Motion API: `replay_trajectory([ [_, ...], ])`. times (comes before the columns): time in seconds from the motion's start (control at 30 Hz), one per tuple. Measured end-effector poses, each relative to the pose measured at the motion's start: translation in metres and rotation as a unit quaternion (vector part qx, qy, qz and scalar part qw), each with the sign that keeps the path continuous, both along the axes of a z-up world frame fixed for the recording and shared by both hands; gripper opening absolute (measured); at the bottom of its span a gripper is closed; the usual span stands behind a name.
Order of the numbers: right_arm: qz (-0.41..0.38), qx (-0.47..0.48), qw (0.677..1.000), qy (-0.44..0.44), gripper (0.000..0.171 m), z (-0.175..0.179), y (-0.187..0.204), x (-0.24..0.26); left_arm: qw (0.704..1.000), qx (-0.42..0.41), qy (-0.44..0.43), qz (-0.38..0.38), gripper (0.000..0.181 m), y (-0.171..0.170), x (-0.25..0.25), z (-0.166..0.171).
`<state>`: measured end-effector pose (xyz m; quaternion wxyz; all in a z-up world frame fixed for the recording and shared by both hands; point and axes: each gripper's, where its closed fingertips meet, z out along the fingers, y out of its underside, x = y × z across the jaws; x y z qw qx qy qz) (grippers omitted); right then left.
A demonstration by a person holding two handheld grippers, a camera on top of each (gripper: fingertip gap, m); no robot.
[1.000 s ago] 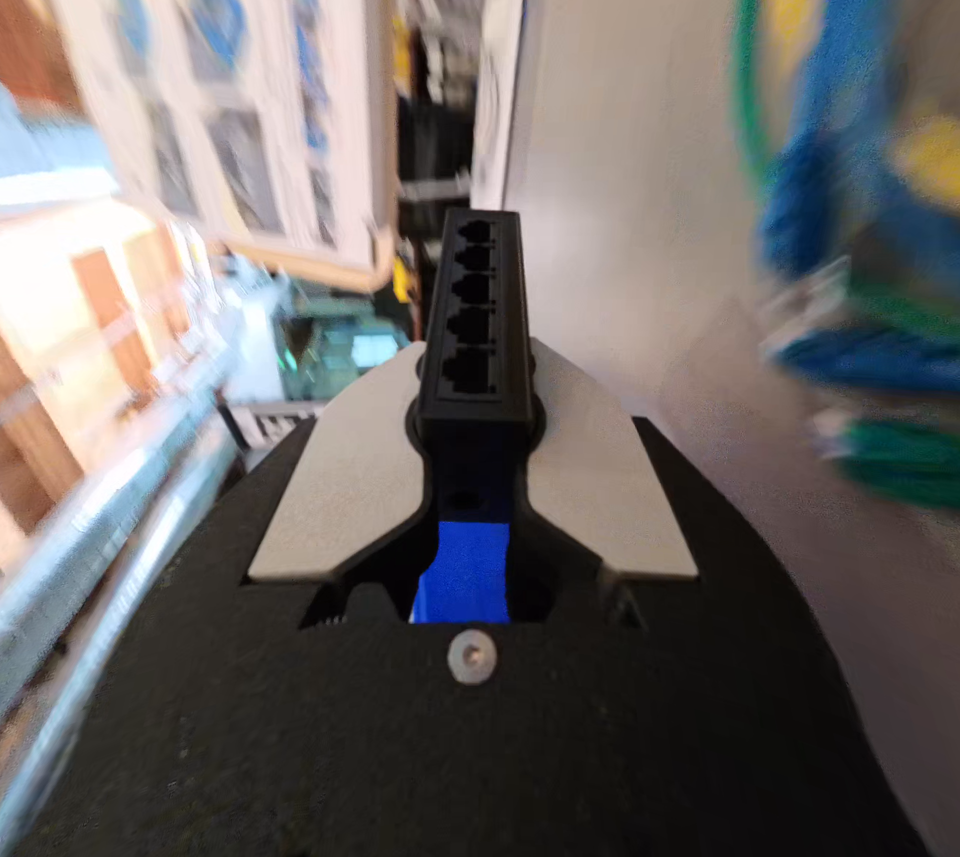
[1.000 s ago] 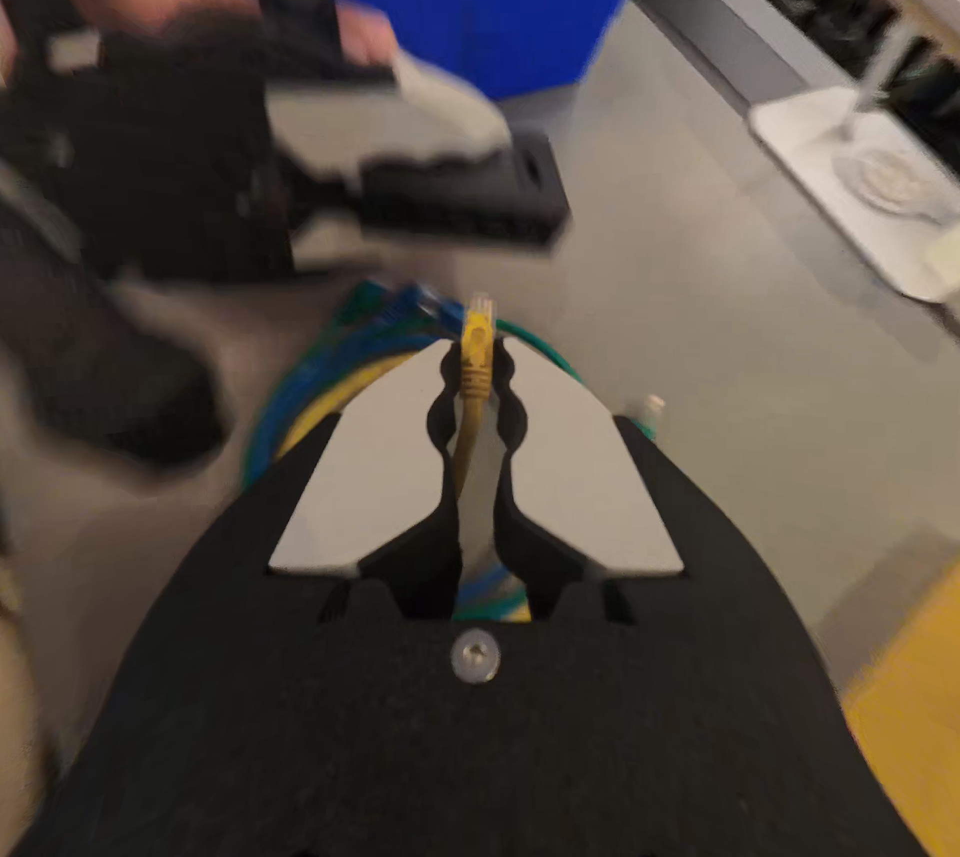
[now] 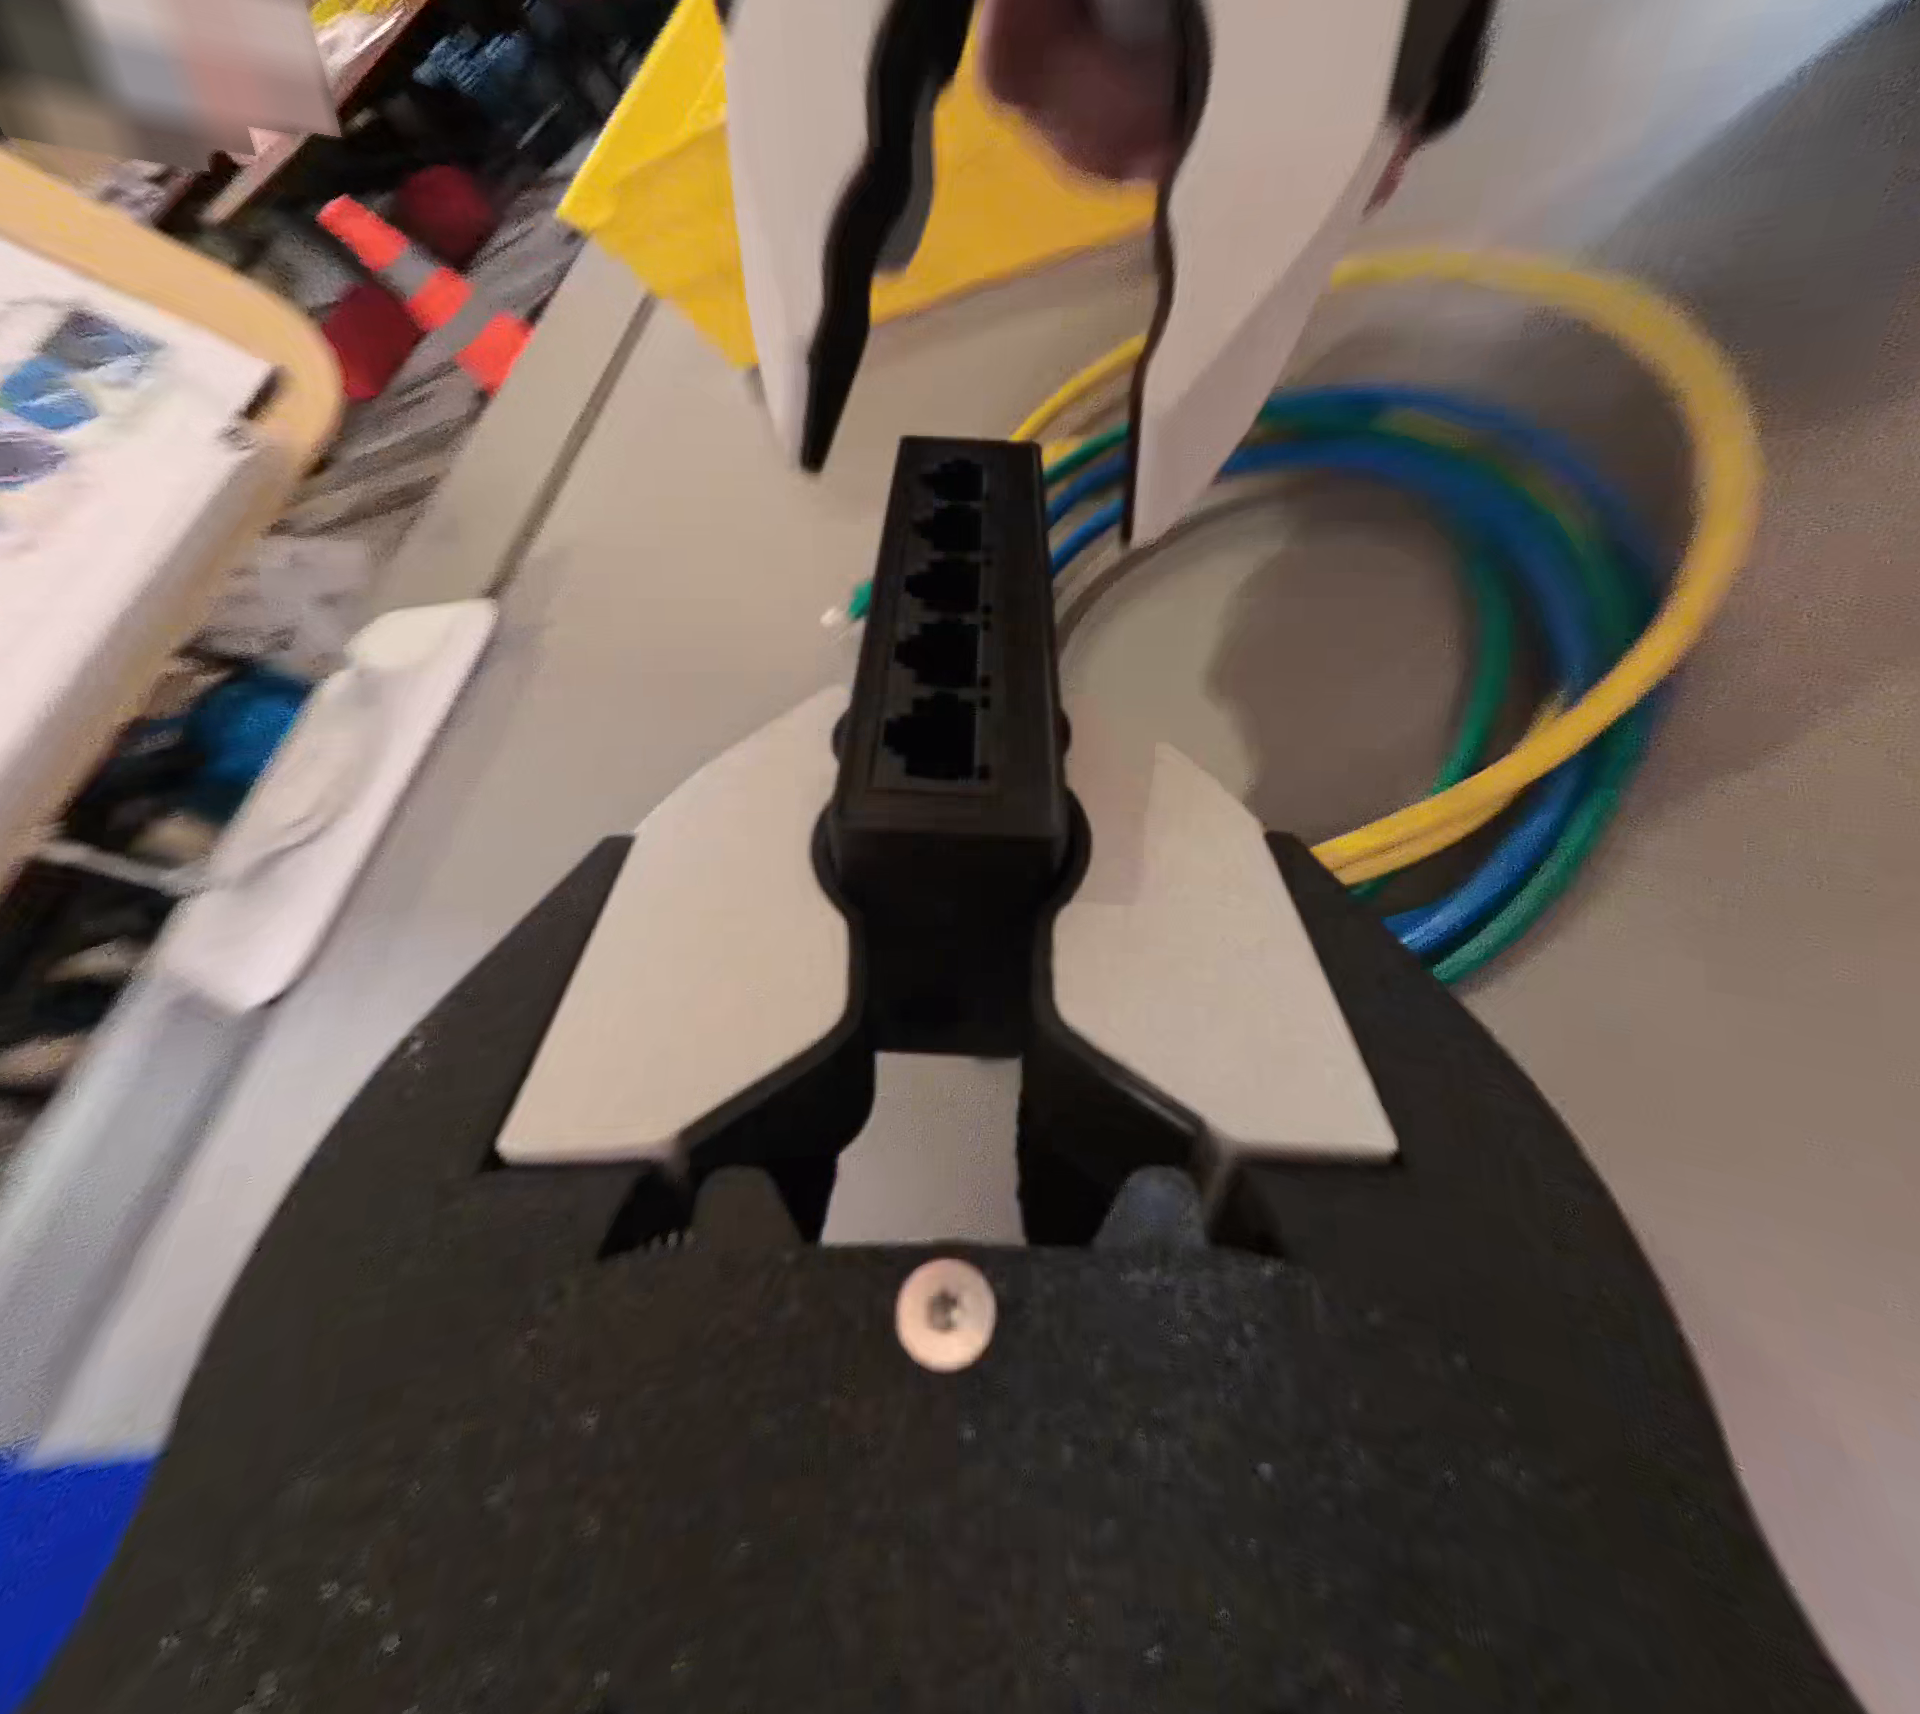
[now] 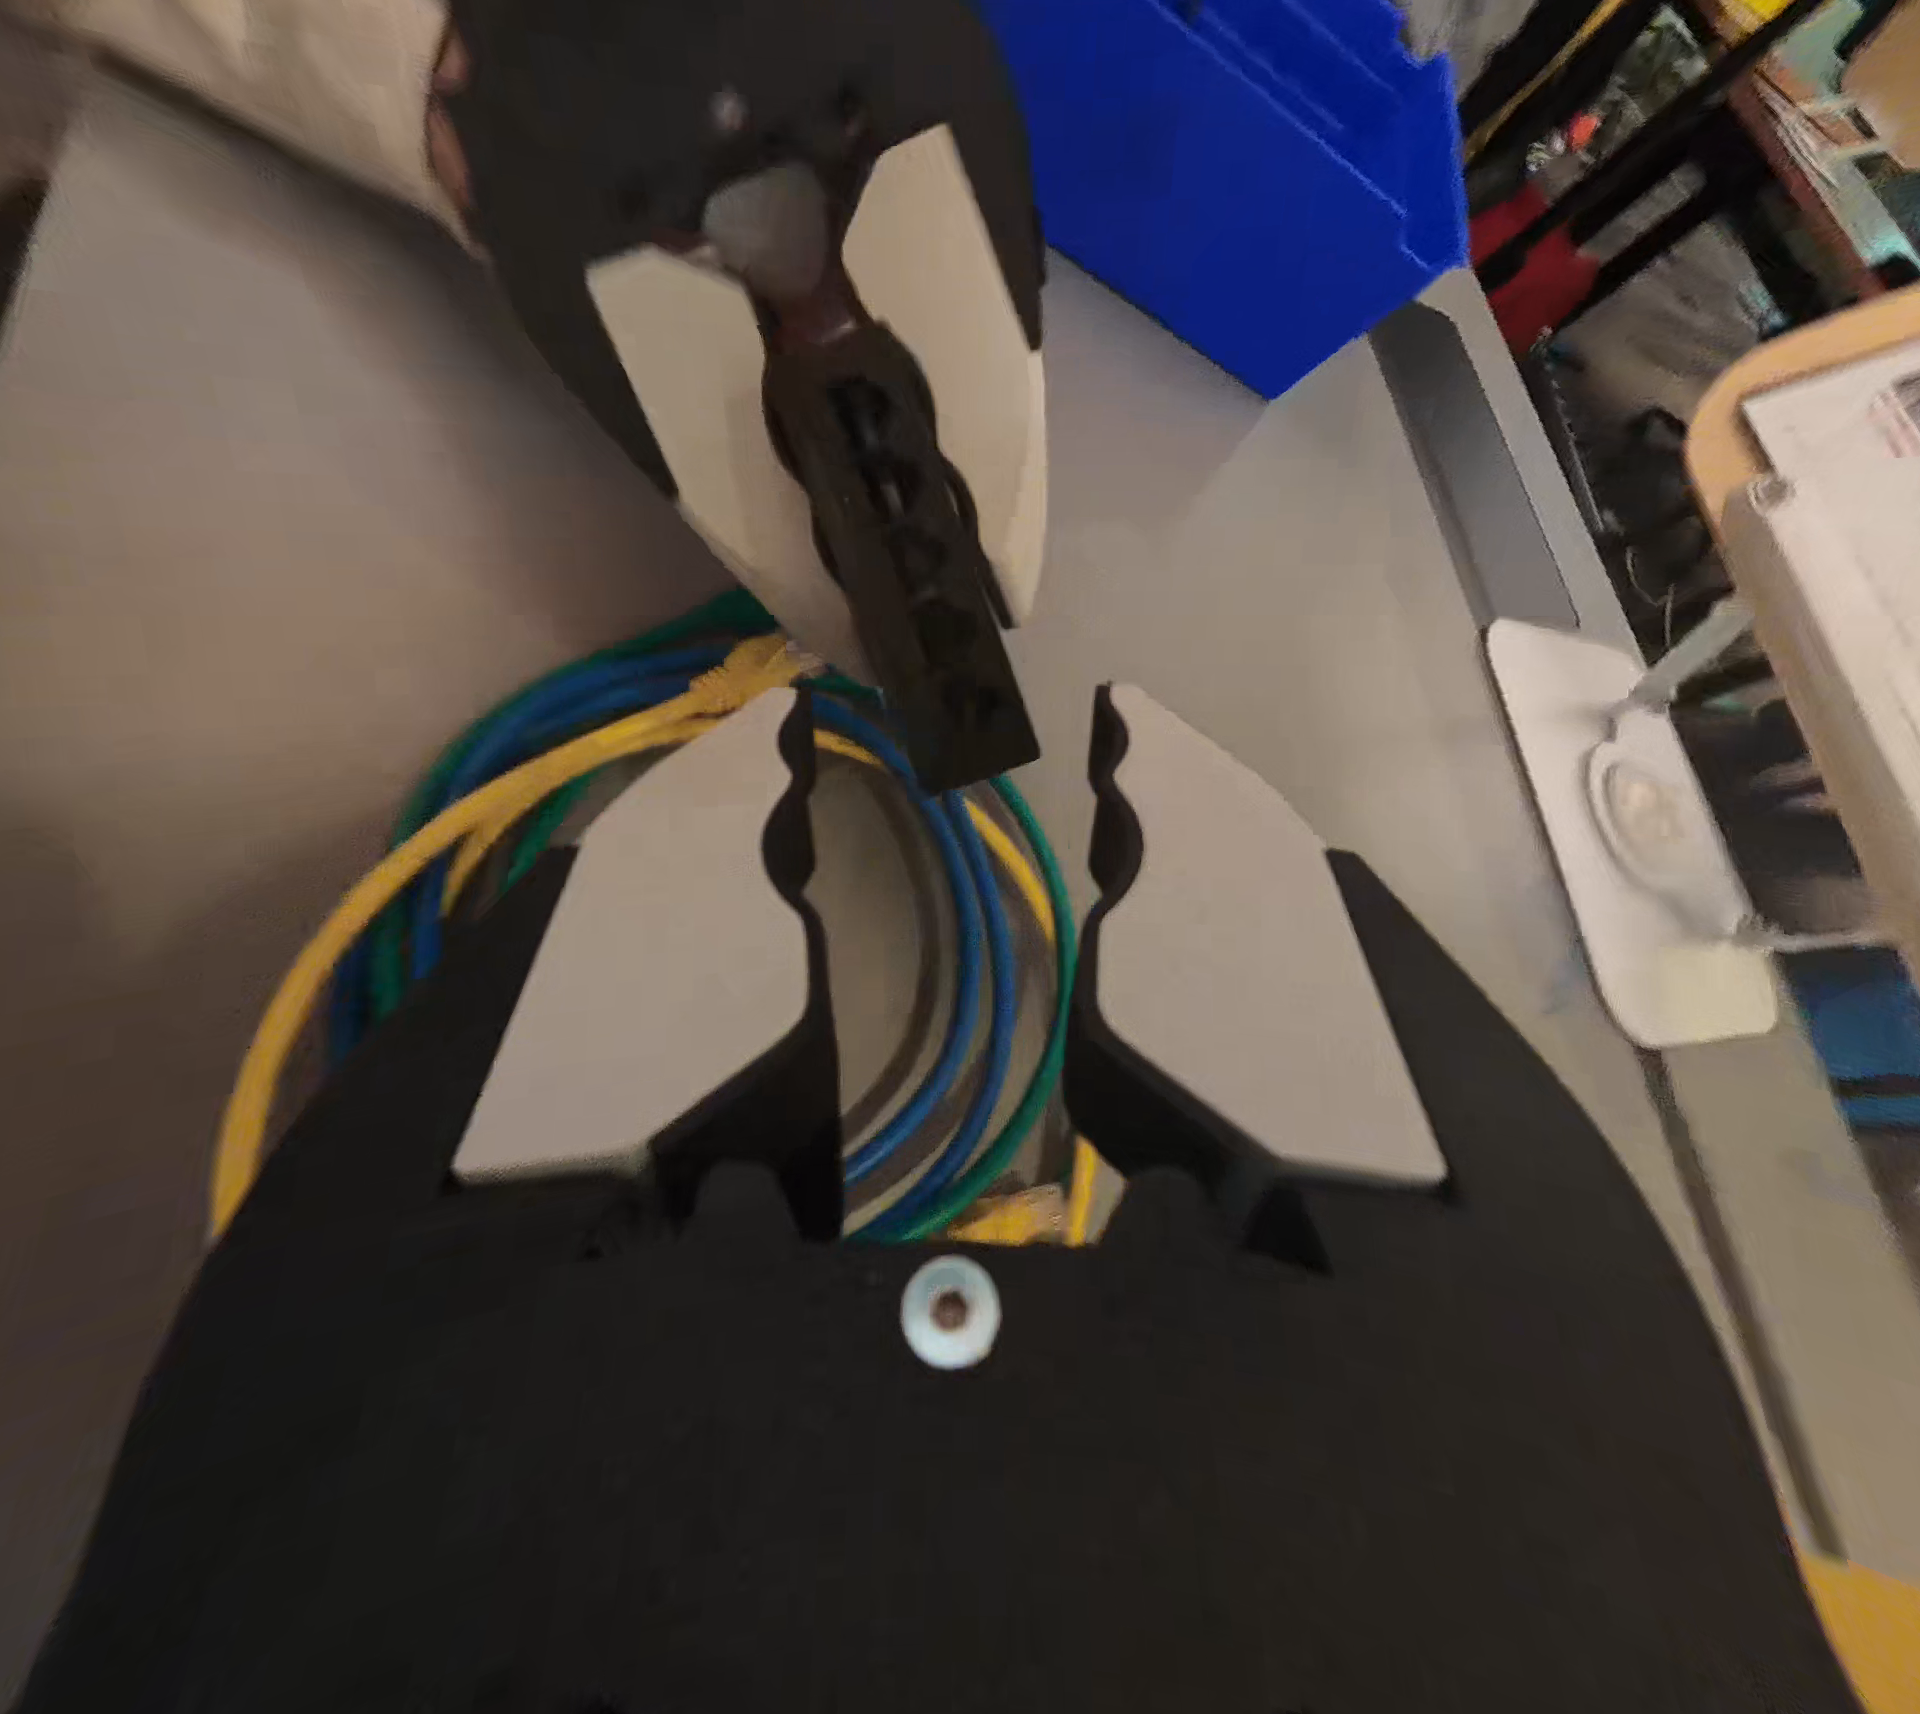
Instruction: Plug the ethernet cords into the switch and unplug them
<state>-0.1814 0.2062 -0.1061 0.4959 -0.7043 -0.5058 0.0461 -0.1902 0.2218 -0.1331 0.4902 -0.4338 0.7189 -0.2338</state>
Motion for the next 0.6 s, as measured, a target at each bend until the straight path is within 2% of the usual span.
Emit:
replay_trajectory([
  [0.1, 0.058, -0.001, 0.998, 0.000, 0.050, 0.001, 0.002, -0.010, 0.991, -0.112, -0.052, -0.055, 0.029, -0.008, -0.006, 0.021],
  [0.17, 0.074, -0.006, 0.997, 0.020, 0.044, 0.004, 0.004, -0.015, 0.982, -0.155, -0.071, -0.081, 0.030, -0.010, -0.011, 0.030],
  [0.23, 0.078, 0.010, 0.996, 0.033, 0.029, 0.012, 0.007, -0.018, 0.980, -0.156, -0.086, -0.093, 0.030, -0.012, -0.013, 0.033],
  [0.33, 0.080, -0.015, 0.995, 0.050, 0.026, 0.016, 0.003, -0.019, 0.980, -0.147, -0.097, -0.089, 0.032, -0.012, -0.014, 0.036],
  [0.4, 0.062, -0.010, 0.997, 0.045, 0.026, 0.020, 0.002, -0.010, 0.981, -0.151, -0.094, -0.074, 0.042, -0.006, -0.014, 0.033],
  [0.5, 0.023, -0.006, 0.998, 0.054, 0.026, 0.039, -0.001, 0.017, 0.977, -0.175, -0.102, -0.061, 0.043, 0.002, -0.015, 0.036],
  [0.6, -0.065, 0.029, 0.997, 0.002, 0.026, 0.071, -0.001, 0.079, 0.976, -0.192, -0.093, -0.040, 0.039, 0.012, -0.016, 0.031],
])
